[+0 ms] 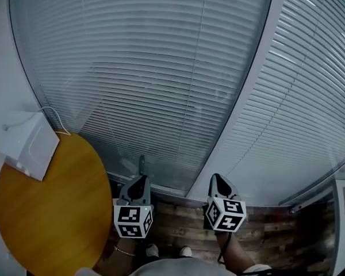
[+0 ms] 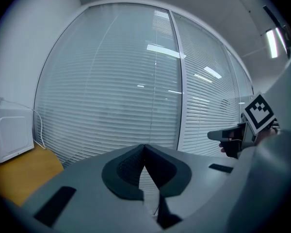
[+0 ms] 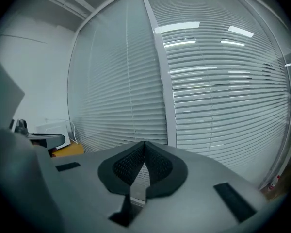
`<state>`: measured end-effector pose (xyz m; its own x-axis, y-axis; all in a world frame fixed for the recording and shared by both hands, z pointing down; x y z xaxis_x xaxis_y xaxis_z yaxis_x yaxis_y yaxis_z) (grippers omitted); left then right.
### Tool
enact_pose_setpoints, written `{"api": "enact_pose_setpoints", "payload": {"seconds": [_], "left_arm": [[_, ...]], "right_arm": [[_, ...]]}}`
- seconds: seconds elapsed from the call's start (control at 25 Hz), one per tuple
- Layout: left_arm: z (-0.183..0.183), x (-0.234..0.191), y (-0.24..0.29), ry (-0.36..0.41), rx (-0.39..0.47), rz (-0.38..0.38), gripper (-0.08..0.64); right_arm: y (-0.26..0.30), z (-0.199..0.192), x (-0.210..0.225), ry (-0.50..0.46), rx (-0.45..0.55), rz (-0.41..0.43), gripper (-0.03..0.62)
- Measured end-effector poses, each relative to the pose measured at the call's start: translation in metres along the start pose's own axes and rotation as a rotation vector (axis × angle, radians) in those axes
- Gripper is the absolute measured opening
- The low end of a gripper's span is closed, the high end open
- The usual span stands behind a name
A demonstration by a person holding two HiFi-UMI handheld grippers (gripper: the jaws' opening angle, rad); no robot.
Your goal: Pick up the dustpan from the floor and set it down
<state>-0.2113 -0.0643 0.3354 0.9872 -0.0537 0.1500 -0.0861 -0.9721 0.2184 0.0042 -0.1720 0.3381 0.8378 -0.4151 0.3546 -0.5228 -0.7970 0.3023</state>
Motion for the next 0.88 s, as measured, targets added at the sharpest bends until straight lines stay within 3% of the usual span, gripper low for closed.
{"api": "enact_pose_setpoints", "payload": {"seconds": [0.56,0.88], "left_arm": [[-0.046,0.013,0.028,0.005,-0.074,0.05,0.017],[-0.121,0.016,0.038,-0.023,-0.136,0.055,0.017]], "right_arm": [[0.039,-0.053,0.011,-0.059,-0.133,0.053,0.032],[0.057,-0.123,0.025,-0.04,-0.225,0.02,0.032]]}}
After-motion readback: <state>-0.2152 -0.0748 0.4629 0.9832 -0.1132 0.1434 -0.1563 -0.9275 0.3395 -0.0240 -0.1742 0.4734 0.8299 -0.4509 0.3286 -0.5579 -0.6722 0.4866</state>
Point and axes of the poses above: the fingertips, and each gripper's own axes: y forward along the fingers, x to its right, z out of its top, the point moved 2 cm from there along -y, backward along the fingers, and after that the axes turned 14 degrees about y, right-handed, at the moved point
